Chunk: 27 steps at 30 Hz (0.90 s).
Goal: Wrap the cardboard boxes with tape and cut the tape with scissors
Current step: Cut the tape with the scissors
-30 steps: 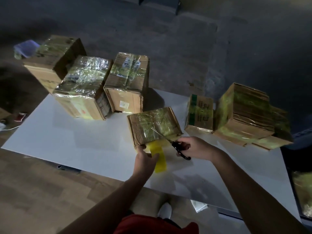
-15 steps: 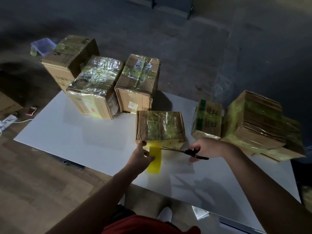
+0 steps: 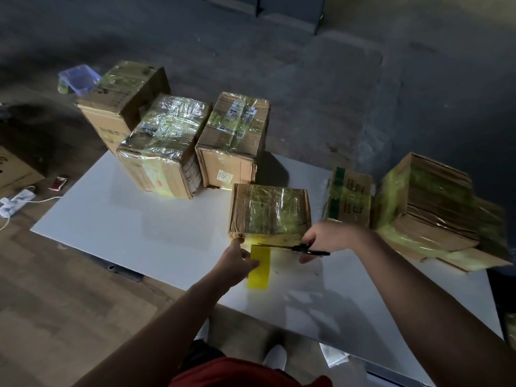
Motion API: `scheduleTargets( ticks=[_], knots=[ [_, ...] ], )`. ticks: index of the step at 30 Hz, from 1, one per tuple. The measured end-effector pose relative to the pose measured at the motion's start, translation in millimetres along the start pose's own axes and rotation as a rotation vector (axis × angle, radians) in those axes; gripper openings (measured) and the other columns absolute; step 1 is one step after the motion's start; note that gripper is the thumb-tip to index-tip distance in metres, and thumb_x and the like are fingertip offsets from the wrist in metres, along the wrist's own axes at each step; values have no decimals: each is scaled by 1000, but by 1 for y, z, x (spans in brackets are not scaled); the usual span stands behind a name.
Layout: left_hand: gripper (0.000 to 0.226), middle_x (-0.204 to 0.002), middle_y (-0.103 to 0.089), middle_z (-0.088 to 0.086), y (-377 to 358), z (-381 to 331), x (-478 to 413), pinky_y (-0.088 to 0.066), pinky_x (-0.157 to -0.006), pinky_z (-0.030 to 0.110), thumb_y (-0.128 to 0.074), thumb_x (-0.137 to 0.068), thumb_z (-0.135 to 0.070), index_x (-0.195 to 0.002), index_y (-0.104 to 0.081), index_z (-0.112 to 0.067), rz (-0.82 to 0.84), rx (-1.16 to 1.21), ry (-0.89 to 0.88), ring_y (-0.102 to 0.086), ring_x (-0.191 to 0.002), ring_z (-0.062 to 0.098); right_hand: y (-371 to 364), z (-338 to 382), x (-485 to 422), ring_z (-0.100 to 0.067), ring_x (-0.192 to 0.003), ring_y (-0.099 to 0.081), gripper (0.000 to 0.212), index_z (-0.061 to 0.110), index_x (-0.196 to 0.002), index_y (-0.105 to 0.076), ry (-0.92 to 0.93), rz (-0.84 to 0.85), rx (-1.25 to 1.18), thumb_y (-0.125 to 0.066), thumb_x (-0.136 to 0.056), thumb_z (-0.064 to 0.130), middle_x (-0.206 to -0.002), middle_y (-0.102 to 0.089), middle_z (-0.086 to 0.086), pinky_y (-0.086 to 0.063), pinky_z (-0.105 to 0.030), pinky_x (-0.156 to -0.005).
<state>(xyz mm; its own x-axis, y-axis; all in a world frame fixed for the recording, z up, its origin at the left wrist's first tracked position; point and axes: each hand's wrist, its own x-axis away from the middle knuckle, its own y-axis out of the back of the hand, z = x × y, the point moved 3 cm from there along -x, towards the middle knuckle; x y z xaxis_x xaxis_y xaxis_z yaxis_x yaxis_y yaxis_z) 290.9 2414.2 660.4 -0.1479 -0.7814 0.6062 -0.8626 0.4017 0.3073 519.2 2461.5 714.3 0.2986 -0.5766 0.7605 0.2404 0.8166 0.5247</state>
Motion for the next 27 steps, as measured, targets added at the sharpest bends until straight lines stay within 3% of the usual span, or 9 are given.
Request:
scheduleTargets(
  ticks=[6,13,17,23,27],
  knots=[
    [69,-108,-54,5,0,0,-1,-55,-69,30,-69,-87,-15,-142,-29,-10,-6,-46,-17,-58,-84,21,3,4,-3,-3,-61,-54,24,40,-84,-73,22,-3,-7,-71,-72,60,-66,-64,11,-42,-18,-59],
    [72,-99,-53,-2,2,-2,-1,-49,-56,19,-68,-87,-14,-145,-25,-12,18,-22,-7,-56,-76,13,5,12,-6,-4,-68,-58,34,32,-97,-74,33,-3,5,-69,-75,58,-80,-70,5,-46,-22,-65],
    [73,-108,-54,3,3,-4,-2,-55,-69,27,-69,-87,-13,-146,-26,-13,18,-25,-7,-58,-85,19,5,9,-8,-3,-61,-55,31,32,-88,-74,6,-20,12,-71,-73,59,-62,-62,15,-43,-21,-60],
    [73,-114,-53,7,5,-5,-2,-57,-84,39,-68,-87,-11,-147,-26,-13,39,-19,-1,-60,-99,27,5,5,-11,-3,-63,-55,36,31,-93,-74,22,-5,6,-70,-72,60,-71,-65,10,-44,-21,-60],
    [73,-113,-52,6,6,-5,0,-56,-75,33,-67,-88,-11,-148,-25,-13,51,-18,-2,-58,-87,22,5,3,-13,-1,-60,-55,36,33,-92,-73,47,10,3,-69,-72,63,-70,-65,10,-43,-20,-59]
  ],
)
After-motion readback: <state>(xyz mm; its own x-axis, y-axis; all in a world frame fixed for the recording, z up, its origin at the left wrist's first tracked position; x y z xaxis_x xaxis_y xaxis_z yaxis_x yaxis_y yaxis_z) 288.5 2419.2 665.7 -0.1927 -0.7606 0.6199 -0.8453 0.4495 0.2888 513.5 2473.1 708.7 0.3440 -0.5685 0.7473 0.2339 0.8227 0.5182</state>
